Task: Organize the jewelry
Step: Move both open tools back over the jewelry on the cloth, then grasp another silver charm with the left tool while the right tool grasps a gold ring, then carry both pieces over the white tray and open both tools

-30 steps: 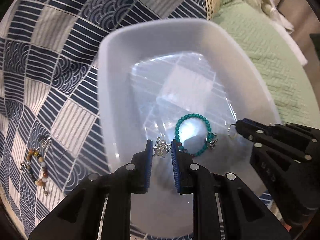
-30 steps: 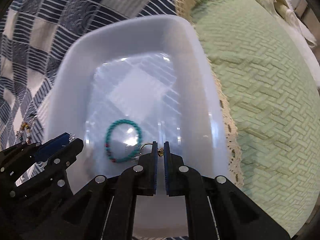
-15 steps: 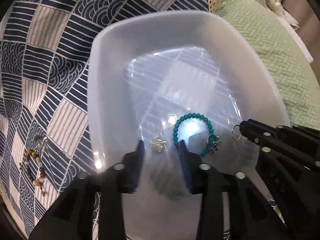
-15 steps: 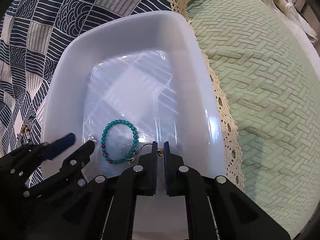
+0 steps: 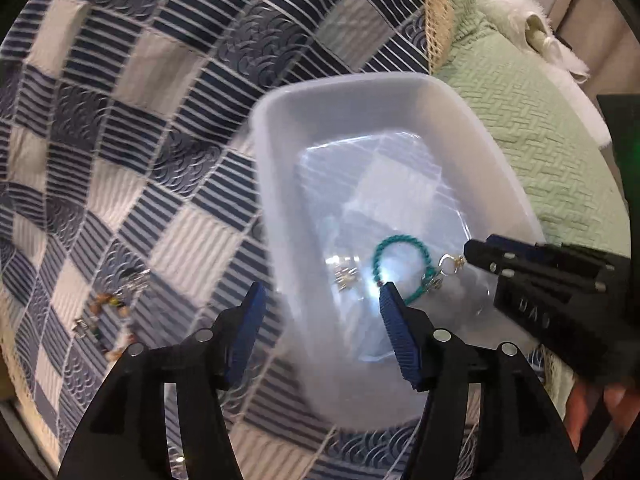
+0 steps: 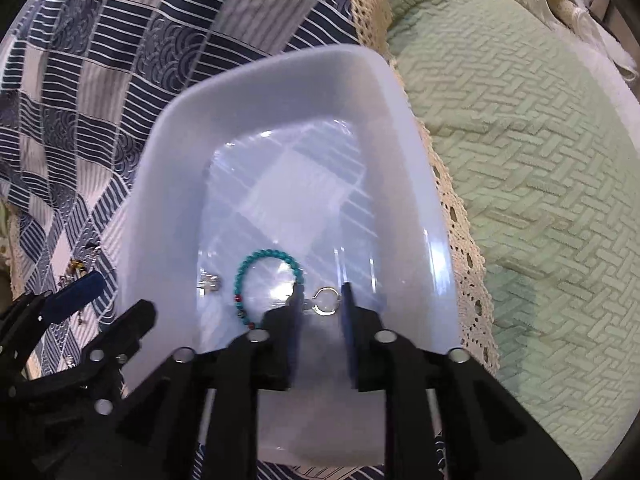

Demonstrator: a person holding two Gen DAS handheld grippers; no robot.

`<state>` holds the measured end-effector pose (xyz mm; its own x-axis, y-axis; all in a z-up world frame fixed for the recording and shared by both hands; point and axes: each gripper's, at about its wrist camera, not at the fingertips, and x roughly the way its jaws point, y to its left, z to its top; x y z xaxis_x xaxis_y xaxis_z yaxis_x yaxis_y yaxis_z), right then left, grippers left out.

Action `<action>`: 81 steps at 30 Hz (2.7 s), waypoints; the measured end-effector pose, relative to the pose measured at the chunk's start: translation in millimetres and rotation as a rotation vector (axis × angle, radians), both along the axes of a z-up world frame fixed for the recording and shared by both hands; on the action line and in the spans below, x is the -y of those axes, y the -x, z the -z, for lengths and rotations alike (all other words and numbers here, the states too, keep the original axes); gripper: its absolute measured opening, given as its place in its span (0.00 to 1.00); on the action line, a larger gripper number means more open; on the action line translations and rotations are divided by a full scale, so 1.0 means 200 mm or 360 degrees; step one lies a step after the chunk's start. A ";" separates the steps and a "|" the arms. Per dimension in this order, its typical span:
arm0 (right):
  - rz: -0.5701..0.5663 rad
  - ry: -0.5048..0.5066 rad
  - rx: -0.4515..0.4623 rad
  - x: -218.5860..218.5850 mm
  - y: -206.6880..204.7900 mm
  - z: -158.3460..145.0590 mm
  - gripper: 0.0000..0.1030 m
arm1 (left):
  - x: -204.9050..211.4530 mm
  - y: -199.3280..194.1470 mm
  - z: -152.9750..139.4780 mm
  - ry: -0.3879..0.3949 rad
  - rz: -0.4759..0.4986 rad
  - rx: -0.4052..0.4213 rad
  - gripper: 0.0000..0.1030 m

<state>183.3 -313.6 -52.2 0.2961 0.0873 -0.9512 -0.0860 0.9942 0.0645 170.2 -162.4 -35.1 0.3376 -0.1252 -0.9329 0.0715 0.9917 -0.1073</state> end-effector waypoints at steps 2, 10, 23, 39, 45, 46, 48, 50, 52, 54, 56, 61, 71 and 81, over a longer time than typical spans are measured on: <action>-0.0022 -0.0030 0.0031 -0.03 0.02 -0.04 0.25 | -0.12 0.05 -0.07 0.0050 -0.0031 0.0018 0.55; -0.0225 -0.0197 0.0147 -0.33 0.13 -0.19 0.51 | -0.75 0.48 -0.09 -0.0052 -0.0279 -0.0012 0.66; -0.0460 -0.0147 0.0073 -0.73 0.32 -0.10 0.55 | -1.11 0.63 0.34 -0.0034 -0.0580 -0.0324 0.52; -0.0722 -0.0143 -0.0036 -1.00 0.55 0.01 0.55 | -1.05 0.64 0.37 -0.0068 -0.0589 -0.0378 0.15; -0.0863 -0.0185 -0.0150 -1.15 0.66 0.10 0.55 | -1.13 0.66 0.24 -0.0016 -0.0689 -0.0266 0.15; -0.0894 -0.0173 -0.0162 -1.19 0.69 0.12 0.55 | -1.15 0.67 0.24 0.0001 -0.0709 -0.0265 0.15; -0.0948 -0.0140 -0.0185 -1.24 0.73 0.16 0.55 | -1.19 0.67 0.23 0.0024 -0.0749 -0.0267 0.14; -0.0996 -0.0107 -0.0196 -1.29 0.76 0.20 0.55 | -1.22 0.69 0.25 0.0097 -0.0760 -0.0277 0.15; -0.1048 -0.0073 -0.0198 -1.33 0.80 0.23 0.55 | -1.24 0.71 0.24 0.0135 -0.0757 -0.0271 0.15; -0.1097 -0.0041 -0.0203 -1.37 0.84 0.26 0.55 | -1.23 0.72 0.23 0.0115 -0.0759 -0.0258 0.15; -0.1102 -0.0005 -0.0208 -1.39 0.85 0.29 0.54 | -1.24 0.72 0.22 0.0118 -0.0764 -0.0253 0.15; -0.1151 0.0071 -0.0173 -1.42 0.86 0.32 0.52 | -1.30 0.73 0.21 0.0165 -0.0803 -0.0250 0.15; -0.1142 0.0079 -0.0145 -1.42 0.83 0.32 0.22 | -1.39 0.74 0.20 0.0193 -0.0895 -0.0233 0.15; -0.0957 -0.0042 0.0064 -1.19 0.65 -0.02 0.21 | -1.26 0.72 0.07 0.0066 -0.0773 -0.0123 0.15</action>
<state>53.6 -76.2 -48.3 0.2232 0.2742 -0.9354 -0.6355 0.7686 0.0737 26.5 90.3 -48.1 0.2964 -0.0081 -0.9550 -0.4079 0.9031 -0.1342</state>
